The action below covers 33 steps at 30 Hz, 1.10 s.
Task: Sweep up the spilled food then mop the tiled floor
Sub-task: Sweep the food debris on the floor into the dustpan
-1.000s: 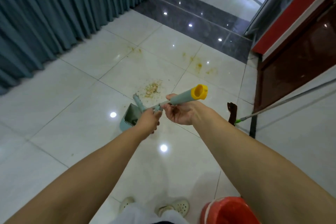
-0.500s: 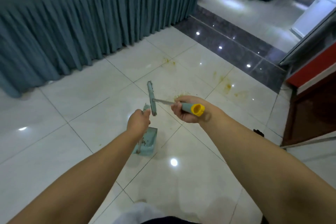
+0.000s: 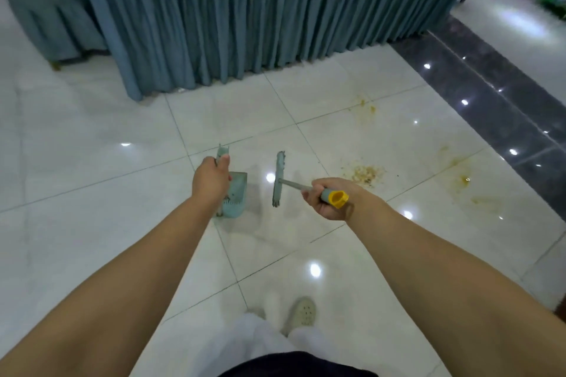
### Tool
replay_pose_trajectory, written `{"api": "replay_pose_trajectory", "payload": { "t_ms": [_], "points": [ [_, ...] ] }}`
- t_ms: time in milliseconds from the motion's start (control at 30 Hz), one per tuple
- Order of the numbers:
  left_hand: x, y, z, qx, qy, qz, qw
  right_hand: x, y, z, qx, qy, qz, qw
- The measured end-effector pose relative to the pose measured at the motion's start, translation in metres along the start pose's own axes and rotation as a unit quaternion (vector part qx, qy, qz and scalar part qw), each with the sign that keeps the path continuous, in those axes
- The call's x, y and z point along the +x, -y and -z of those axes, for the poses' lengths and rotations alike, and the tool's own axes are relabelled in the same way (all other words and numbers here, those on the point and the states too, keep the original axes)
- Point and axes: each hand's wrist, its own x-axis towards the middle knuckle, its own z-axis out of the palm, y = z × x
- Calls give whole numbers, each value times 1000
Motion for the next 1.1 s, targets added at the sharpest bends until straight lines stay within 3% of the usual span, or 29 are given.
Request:
{"api": "replay_pose_trajectory", "payload": {
  "t_ms": [167,433,567,733,1100],
  "points": [
    [15,21,49,-6,-104,32,994,32,-20,-39,-7,23,-83,996],
    [9,60,103,8,-202,74,976,79,-68,-79,-81,36,-222,971],
    [1,75,109,-16,-256,94,962,97,-89,-93,-144,59,-250,956],
    [-12,87,92,55,-307,126,942,123,-100,-99,-213,89,-246,941],
    [-8,67,8,91,-314,150,933,167,0,-32,-48,50,-221,973]
  ]
}}
